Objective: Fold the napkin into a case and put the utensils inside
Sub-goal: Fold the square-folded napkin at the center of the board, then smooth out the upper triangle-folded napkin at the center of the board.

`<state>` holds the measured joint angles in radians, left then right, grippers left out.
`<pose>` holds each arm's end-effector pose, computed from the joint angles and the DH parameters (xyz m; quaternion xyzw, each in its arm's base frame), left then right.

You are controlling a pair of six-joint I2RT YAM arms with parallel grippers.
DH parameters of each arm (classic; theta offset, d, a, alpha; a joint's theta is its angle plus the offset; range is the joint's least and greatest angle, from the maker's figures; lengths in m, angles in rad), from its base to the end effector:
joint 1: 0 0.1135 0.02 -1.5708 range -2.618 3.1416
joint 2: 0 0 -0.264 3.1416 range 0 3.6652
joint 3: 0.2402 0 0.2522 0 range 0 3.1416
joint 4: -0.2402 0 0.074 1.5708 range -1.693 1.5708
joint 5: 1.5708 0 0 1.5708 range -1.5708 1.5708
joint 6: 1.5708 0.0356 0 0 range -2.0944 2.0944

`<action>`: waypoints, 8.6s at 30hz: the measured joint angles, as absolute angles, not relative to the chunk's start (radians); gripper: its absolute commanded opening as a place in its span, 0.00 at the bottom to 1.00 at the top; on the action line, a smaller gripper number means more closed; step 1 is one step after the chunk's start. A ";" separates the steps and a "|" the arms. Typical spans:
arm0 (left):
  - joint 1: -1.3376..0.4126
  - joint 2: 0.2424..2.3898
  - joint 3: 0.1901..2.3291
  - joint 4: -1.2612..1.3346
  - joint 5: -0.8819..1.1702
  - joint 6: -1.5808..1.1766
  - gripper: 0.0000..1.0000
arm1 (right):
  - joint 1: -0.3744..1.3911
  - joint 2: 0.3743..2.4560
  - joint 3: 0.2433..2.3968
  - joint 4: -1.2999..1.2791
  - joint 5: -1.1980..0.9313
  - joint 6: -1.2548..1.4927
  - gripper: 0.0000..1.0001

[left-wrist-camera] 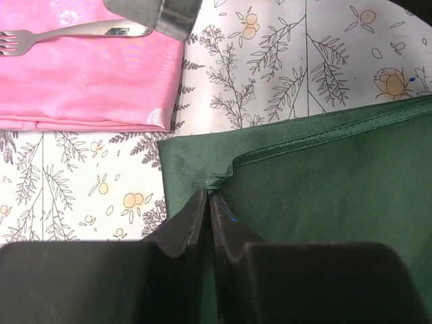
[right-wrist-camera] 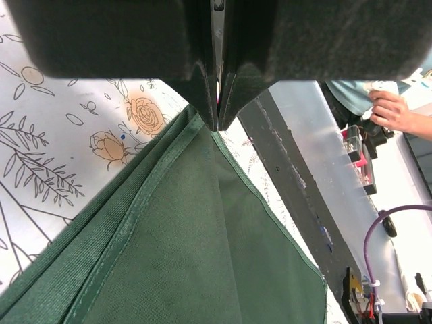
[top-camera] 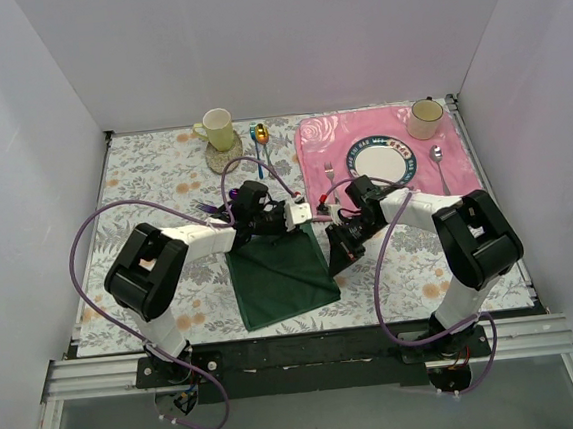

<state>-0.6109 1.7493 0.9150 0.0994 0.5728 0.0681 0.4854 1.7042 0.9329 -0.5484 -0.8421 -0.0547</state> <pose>0.2780 -0.2183 0.1625 0.4001 0.7885 -0.3531 0.3059 0.2502 0.1620 0.1528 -0.2909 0.8590 0.4206 0.0250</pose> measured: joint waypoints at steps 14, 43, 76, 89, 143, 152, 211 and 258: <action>-0.611 1.771 0.923 0.105 0.588 0.083 0.07 | 0.492 1.707 0.913 -0.521 -0.845 -0.039 0.10; -0.578 1.769 0.970 0.054 0.585 -0.034 0.50 | 0.519 1.756 0.867 -0.486 -0.833 -0.024 0.08; -0.206 1.507 0.844 -0.496 0.810 -0.303 0.33 | 0.524 1.758 0.867 -0.479 -0.796 -0.022 0.07; -0.206 1.655 0.867 -0.402 0.798 -0.337 0.33 | 0.524 1.757 0.867 -0.480 -0.810 -0.027 0.09; -0.195 1.754 0.964 -0.377 0.905 -0.435 0.46 | 0.731 1.886 0.952 -0.049 -0.855 0.258 0.13; -0.187 1.657 0.857 -0.351 1.127 -0.566 0.55 | 0.720 1.894 0.925 -0.019 -0.871 0.287 0.11; -0.218 1.957 0.813 -0.014 1.198 -1.029 0.46 | 0.621 1.921 0.853 -0.111 -1.021 0.179 0.16; -0.122 1.838 0.860 -0.197 1.164 -0.867 0.50 | 0.505 1.957 0.907 -0.478 -1.015 -0.030 0.19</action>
<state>-0.1223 1.8381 0.8597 -0.1974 1.1637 -0.8669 0.5053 1.9568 0.9073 -0.4782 -1.0149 -0.0303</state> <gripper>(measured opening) 0.509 0.188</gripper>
